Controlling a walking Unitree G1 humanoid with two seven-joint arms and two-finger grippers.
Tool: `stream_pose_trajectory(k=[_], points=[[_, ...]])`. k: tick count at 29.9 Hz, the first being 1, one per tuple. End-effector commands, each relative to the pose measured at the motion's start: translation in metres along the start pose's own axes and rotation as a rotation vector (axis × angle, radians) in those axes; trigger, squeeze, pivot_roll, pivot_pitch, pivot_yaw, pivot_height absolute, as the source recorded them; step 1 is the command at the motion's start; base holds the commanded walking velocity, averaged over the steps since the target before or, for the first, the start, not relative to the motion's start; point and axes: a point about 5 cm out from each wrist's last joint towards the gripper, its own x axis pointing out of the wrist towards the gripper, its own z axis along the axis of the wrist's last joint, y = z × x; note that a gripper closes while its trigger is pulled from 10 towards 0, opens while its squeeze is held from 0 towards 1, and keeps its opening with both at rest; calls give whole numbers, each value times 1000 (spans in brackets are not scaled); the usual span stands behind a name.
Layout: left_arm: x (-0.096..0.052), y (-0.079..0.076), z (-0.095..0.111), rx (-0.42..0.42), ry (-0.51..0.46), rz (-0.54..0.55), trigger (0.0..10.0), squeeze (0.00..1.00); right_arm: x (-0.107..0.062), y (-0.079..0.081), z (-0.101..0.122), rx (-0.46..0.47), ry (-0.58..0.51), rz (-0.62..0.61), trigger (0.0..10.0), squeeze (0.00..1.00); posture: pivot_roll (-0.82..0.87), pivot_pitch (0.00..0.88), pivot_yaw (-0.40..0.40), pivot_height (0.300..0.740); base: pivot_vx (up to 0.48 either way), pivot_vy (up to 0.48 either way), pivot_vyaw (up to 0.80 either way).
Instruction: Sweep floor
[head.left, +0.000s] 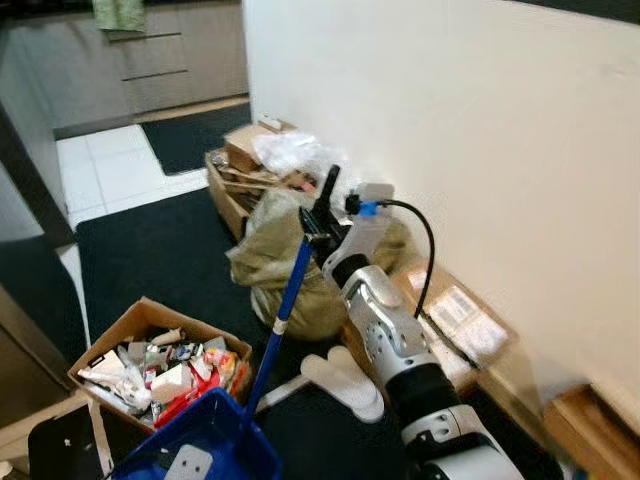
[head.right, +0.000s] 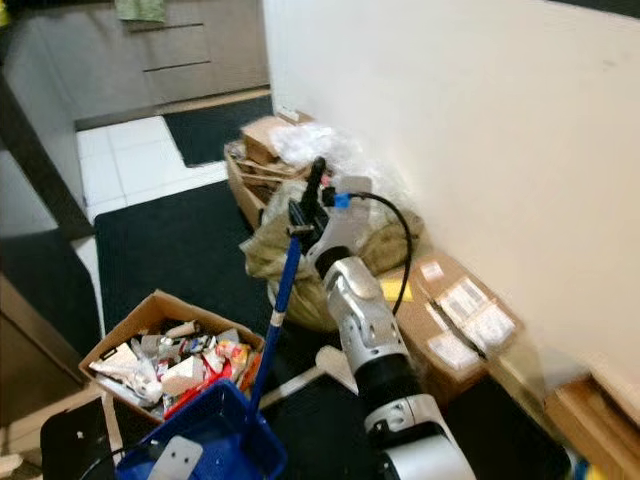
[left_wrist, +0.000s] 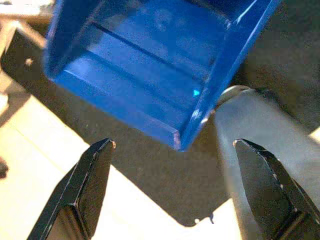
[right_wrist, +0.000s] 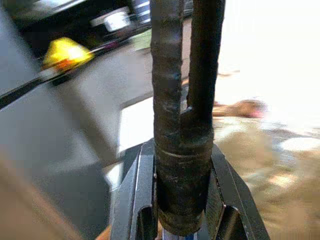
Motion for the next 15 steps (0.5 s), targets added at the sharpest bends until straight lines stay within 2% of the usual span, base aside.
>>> stream_pose_trajectory(k=[1,9,11,13,15], points=[[0,1,0,15,0,-4,10000,0,-1,-2,-1,-27,2,-26,10000,0,-40,0,21,740,-296,0,-800],[0,-2,-1,11,2,-9,10000,0,-6,-20,-10,-84,40,-131,10000,0,-41,0,17,740,-281,0,0],[-1,-3,-2,8,4,-9,10000,0,-9,-28,-15,-88,49,-191,10000,0,-42,0,16,740,0,0,-800],[-1,-4,-3,6,5,-11,10000,0,-10,-35,-19,-112,73,-259,10000,0,-39,0,11,740,0,0,0],[-1,-4,-3,6,5,-12,10000,0,-11,-37,-21,-120,79,-276,10000,0,-39,0,11,740,0,0,0]])
